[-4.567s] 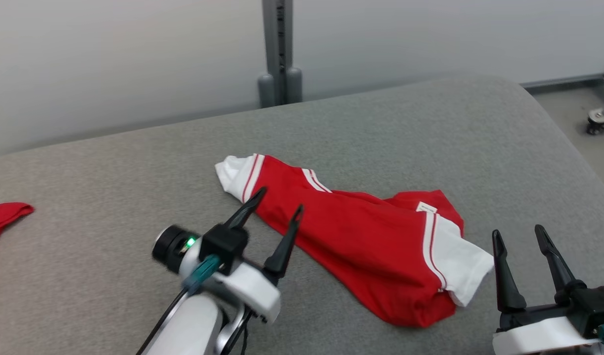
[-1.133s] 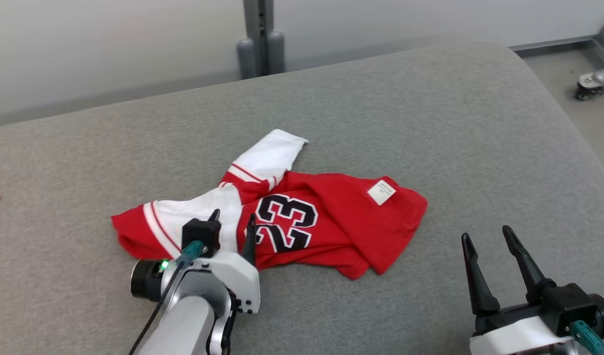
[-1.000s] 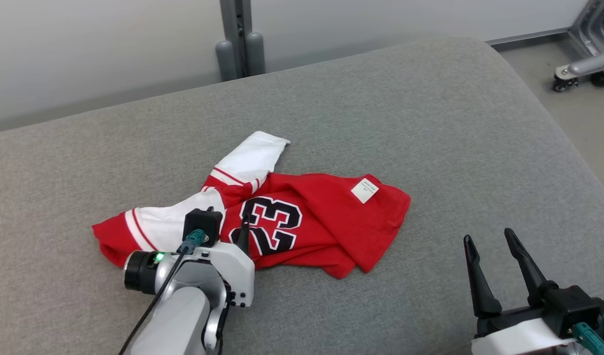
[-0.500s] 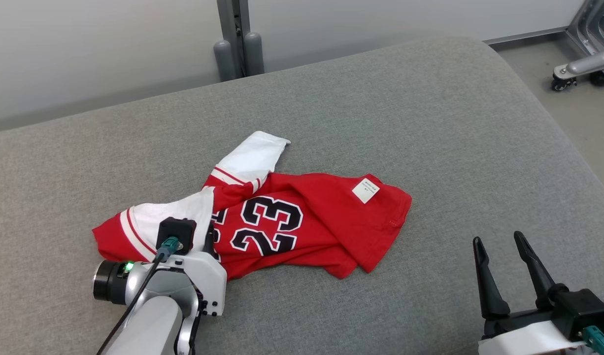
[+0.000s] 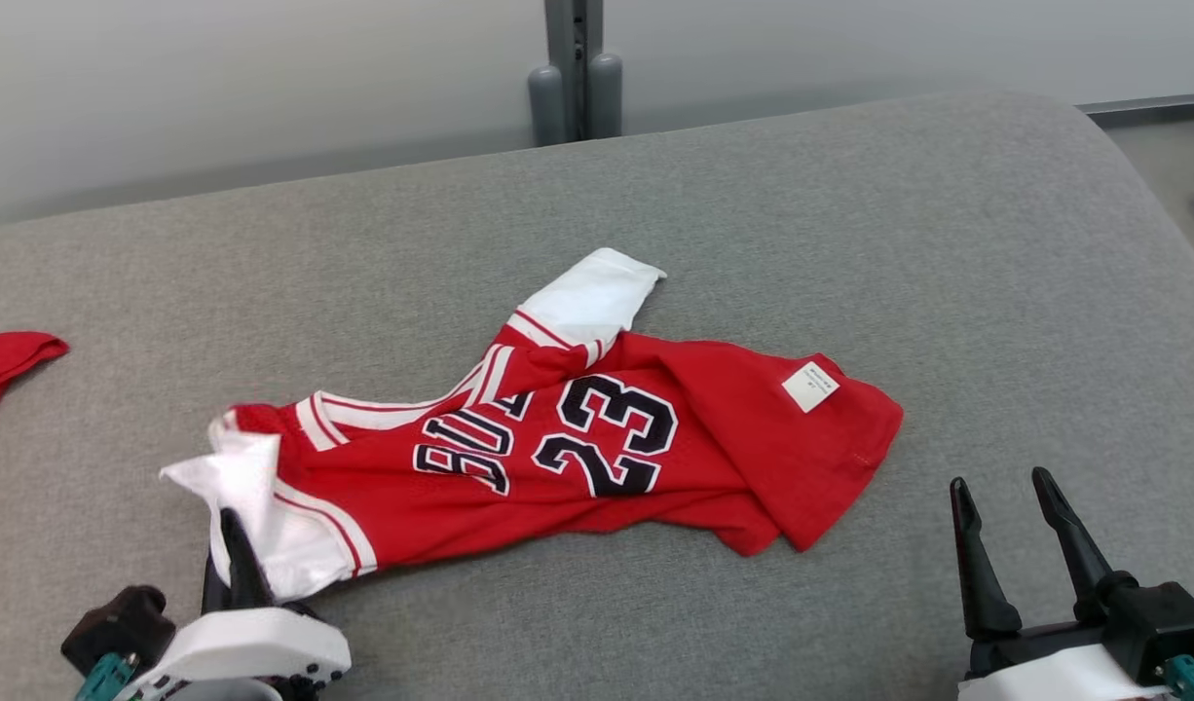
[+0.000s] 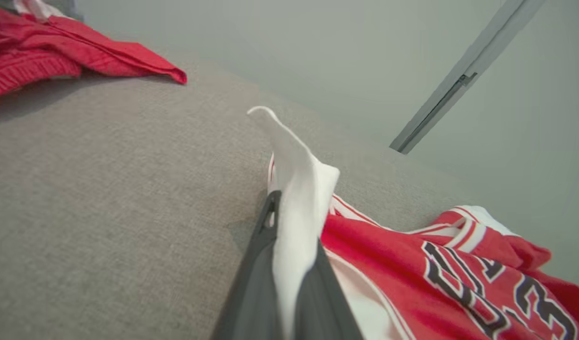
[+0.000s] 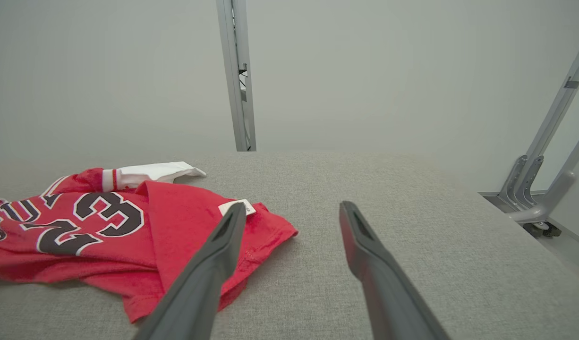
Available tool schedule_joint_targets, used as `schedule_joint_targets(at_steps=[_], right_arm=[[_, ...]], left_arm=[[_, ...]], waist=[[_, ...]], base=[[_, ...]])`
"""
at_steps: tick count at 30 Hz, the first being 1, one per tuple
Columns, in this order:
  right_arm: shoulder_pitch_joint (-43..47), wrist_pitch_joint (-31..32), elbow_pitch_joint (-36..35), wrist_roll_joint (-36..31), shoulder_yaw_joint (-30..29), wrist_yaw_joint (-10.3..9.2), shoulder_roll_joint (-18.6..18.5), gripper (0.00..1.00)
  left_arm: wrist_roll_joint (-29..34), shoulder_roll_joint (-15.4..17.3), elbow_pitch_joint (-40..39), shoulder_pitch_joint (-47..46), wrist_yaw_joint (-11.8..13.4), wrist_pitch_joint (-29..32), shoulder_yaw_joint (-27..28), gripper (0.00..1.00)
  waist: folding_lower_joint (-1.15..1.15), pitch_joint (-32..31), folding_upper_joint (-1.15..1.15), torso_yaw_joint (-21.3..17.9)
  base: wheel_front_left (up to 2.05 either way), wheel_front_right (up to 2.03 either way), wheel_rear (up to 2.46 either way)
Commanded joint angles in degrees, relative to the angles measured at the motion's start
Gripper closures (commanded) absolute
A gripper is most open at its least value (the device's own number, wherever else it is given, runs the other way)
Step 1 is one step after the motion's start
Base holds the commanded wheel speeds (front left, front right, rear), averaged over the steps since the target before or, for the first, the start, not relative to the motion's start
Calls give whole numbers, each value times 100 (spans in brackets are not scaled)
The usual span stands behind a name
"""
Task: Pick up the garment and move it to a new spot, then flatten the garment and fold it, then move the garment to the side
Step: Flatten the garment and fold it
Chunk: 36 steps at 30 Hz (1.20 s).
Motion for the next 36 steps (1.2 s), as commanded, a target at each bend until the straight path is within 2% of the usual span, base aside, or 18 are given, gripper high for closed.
schedule_joint_targets(at_steps=[1, 4, 5, 6, 7, 12, 14, 17, 20, 22, 23, 25, 26, 29, 31, 36], right_arm=[[-40, -2, -26, -48, 7, 1, -24, 0], [-128, -2, -38, -102, 12, 1, -23, 0], [-148, -2, -33, -122, 19, 1, -23, 0], [-169, -2, -29, -145, 40, 1, -23, 0], [-190, -2, -24, -160, 54, 1, -23, 0], [-232, -2, -41, -175, 47, 1, -26, 0], [-166, -2, -27, -172, 44, 1, -27, 0], [-121, -2, -20, -127, 13, 1, -26, 0], [-105, -2, -7, -89, 43, 1, -24, 0], [-159, -2, 12, -63, 84, 1, -27, 0], [-253, -2, 21, -14, 148, 1, -25, 0], [-253, -2, 21, -14, 148, 1, -25, 0], [-374, -2, 46, 57, 264, 1, -27, 0], [-454, -2, 78, 127, 328, 1, -26, 0], [-457, -2, 95, 171, 349, 1, -25, 0], [-343, -2, 123, 275, 311, 1, -25, 0]], left_arm=[[-113, 8, -47, 18, -57, -34, 88, 100], [-111, -60, -23, 235, -152, -68, 229, 100], [-130, -65, 6, 289, -163, -71, 290, 66], [-112, -89, 47, 350, -155, -69, 340, 14], [-37, -100, 79, 394, -103, -70, 401, 0], [57, -124, 385, 799, 19, -73, 313, 0], [313, 73, 418, 907, 74, -11, 151, 0], [681, 260, -36, 852, 139, 47, -105, 0], [1028, 414, -628, 539, 45, 369, -537, 0], [1254, 438, -919, 194, -75, 719, -952, 0], [1553, 458, -975, -256, -272, 1110, -1439, 0], [1553, 458, -975, -256, -272, 1110, -1439, 0], [1901, 356, -783, -1010, -615, 1651, -2112, 0], [2073, 254, -265, -1553, -898, 2271, -2587, 0], [2038, 209, 96, -1846, -1108, 2661, -2778, 0], [2319, 366, 639, -2214, -1285, 2993, -3044, 0]], waist=[[0, 47, 0, 135], [0, 82, 0, 292], [0, 87, 0, 330], [0, 90, 0, 350], [0, 96, 0, 358], [0, 125, 0, 282], [0, 121, 0, 223], [0, 152, 0, 143], [0, 176, 0, 55], [0, 203, 0, -29], [0, 247, 0, -153], [0, 247, 0, -153], [0, 312, 0, -430], [0, 337, 0, -738], [0, 344, 0, -958], [0, 347, 0, -1329]], base=[[0, 0, 0], [0, 0, 0], [0, 0, 0], [0, 0, 0], [0, 0, 0], [0, 0, 0], [0, 0, 0], [0, 0, 0], [0, 0, 0], [0, 0, 0], [0, 0, 0], [0, 0, 0], [0, 0, 0], [0, 0, 0], [0, 0, 0], [0, 0, 0]])
